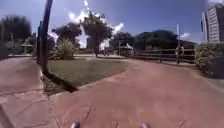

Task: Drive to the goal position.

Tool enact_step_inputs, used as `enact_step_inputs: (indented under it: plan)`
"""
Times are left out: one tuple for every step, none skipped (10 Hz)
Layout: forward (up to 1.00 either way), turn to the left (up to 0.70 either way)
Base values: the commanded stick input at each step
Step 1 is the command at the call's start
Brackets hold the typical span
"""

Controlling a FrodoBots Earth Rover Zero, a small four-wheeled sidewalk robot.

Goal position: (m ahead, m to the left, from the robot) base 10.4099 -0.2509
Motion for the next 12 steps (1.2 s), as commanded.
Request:
enact_step_inputs:
  plan:
    - [0.85, -0.34]
    - [0.85, -0.34]
    - [0.85, -0.34]
    - [0.85, -0.34]
    - [0.85, -0.34]
    - [0.85, -0.34]
    - [0.85, -0.34]
    - [0.85, -0.34]
    - [0.85, -0.34]
    - [0.85, -0.34]
    - [0.85, -0.34]
    - [0.85, -0.34]
